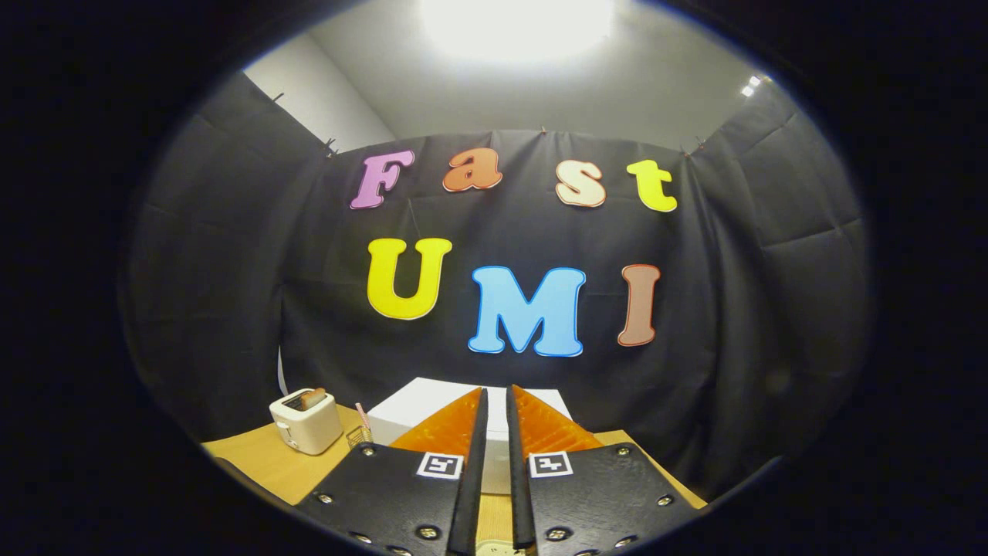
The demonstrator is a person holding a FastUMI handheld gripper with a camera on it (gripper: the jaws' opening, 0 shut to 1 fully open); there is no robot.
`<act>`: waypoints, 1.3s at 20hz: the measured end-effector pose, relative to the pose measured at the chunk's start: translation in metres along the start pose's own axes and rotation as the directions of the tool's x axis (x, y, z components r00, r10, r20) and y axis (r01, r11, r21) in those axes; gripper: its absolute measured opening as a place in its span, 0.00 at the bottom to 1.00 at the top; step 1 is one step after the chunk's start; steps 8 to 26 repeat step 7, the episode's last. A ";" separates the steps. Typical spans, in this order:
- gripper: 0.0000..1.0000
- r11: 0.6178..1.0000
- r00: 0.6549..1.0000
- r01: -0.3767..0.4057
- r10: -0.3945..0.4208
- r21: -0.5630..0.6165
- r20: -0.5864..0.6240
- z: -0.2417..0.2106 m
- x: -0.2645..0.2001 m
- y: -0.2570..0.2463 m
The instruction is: Open the microwave, put the food inside, and close the microwave door.
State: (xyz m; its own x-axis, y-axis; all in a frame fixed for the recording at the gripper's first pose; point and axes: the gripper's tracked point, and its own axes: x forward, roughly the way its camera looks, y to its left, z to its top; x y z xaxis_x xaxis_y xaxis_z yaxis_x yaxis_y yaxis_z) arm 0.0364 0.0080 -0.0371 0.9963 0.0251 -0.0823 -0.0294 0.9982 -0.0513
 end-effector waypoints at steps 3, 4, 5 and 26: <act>0.38 0.999 0.999 0.036 -0.035 0.027 -0.026 -0.007 0.000 -0.005; 0.56 0.999 0.998 0.047 -0.046 0.020 -0.039 -0.011 0.002 -0.006; 0.75 0.999 0.998 0.050 -0.049 0.017 -0.047 -0.013 0.003 -0.007; 0.98 0.999 0.996 0.042 -0.040 0.024 -0.077 -0.021 0.005 -0.006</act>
